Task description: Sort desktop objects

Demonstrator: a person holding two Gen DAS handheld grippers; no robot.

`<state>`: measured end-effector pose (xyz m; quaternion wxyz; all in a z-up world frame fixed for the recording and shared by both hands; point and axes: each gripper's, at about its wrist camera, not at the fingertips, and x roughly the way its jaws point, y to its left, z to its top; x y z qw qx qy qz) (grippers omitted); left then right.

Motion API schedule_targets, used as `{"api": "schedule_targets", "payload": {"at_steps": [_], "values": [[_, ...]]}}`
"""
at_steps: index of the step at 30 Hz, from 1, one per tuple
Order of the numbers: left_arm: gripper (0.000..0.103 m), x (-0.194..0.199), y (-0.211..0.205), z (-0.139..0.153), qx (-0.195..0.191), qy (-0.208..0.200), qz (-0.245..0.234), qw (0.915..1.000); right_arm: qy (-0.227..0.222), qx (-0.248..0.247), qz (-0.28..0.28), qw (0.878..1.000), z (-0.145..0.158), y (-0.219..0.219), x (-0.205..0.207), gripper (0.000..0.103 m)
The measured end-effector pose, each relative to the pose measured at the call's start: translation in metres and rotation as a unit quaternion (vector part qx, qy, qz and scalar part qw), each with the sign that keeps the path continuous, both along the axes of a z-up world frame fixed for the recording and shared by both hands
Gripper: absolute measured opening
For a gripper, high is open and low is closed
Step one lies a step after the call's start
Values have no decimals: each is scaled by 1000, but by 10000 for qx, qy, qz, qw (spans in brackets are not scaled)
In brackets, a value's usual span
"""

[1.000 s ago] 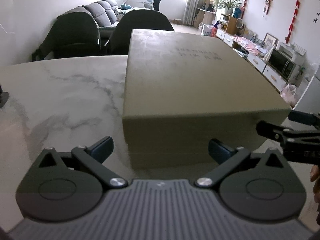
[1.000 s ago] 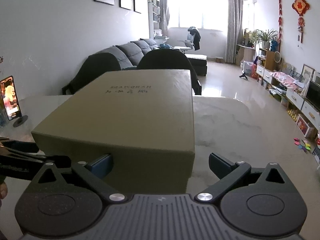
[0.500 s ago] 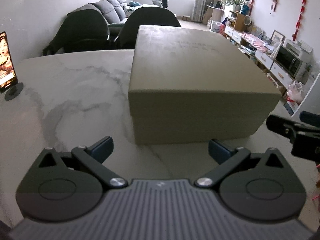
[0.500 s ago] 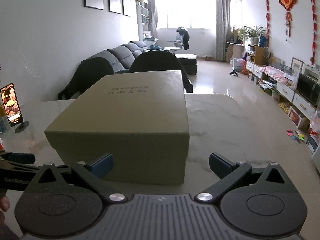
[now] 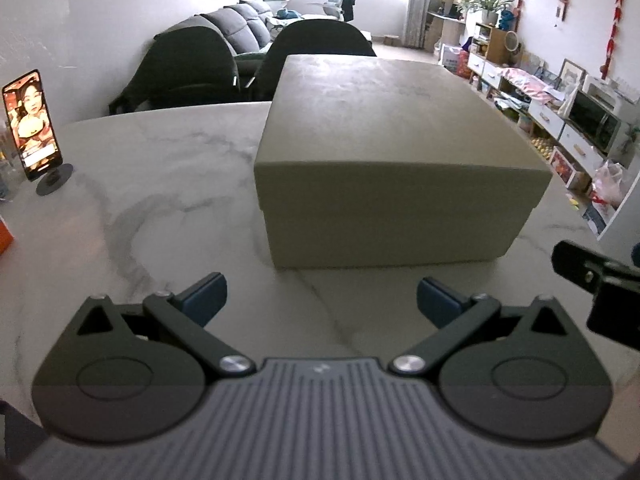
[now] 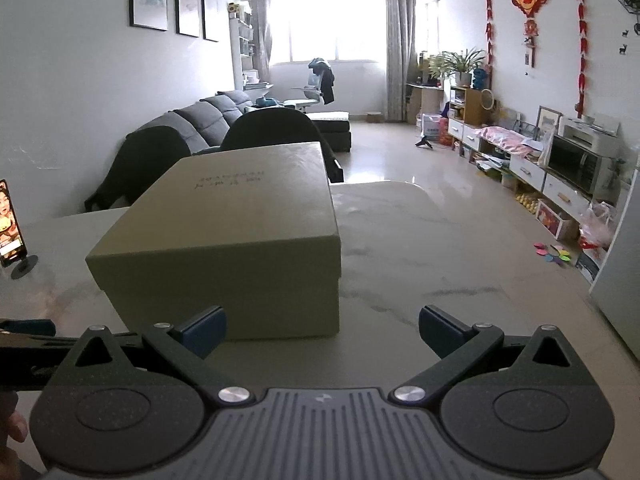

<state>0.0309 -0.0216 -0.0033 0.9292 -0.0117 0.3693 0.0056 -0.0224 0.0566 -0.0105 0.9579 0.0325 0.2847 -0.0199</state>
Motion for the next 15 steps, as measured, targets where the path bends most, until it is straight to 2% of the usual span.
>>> {"api": "schedule_targets", "payload": {"at_steps": [15], "values": [[103, -14, -13, 1, 53, 7, 9, 10000, -85, -17, -58, 9999, 5, 5, -13, 103]]}}
